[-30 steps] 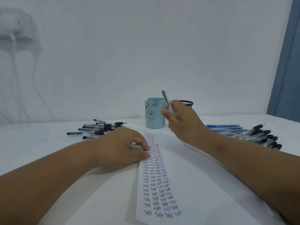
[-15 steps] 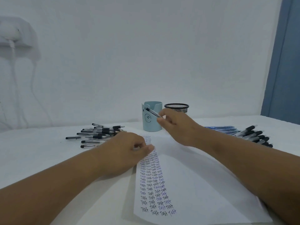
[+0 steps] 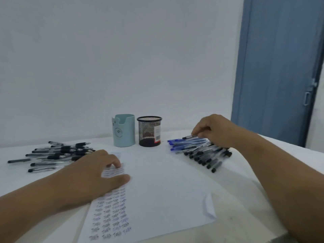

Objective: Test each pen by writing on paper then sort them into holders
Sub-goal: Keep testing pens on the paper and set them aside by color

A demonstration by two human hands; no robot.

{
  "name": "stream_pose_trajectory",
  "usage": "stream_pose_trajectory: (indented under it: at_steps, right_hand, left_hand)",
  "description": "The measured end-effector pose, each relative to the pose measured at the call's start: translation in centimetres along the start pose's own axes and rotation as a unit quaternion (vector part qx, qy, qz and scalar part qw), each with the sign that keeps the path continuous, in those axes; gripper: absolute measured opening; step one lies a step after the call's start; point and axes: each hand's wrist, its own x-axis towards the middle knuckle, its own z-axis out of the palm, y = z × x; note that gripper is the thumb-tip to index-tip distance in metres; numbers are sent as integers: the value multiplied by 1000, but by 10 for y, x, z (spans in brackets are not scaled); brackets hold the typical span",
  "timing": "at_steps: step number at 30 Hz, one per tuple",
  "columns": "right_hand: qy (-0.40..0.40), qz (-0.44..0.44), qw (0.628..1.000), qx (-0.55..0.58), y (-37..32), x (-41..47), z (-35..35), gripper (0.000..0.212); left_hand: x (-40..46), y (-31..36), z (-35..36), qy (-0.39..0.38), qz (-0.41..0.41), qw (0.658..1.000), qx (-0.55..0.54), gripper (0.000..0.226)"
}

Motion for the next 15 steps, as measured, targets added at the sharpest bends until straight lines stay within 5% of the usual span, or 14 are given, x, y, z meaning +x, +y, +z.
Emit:
stream_pose_trajectory:
  at_steps: [8, 15]
  right_hand:
    - [-71, 51, 995, -38, 18, -8, -8, 42]
    - [-20, -16, 999, -32, -4, -8, -4, 52]
  left_hand:
    - [4, -6, 1, 4, -6, 1000, 5, 72]
    - [5, -8, 0, 7, 7, 1000, -5, 65]
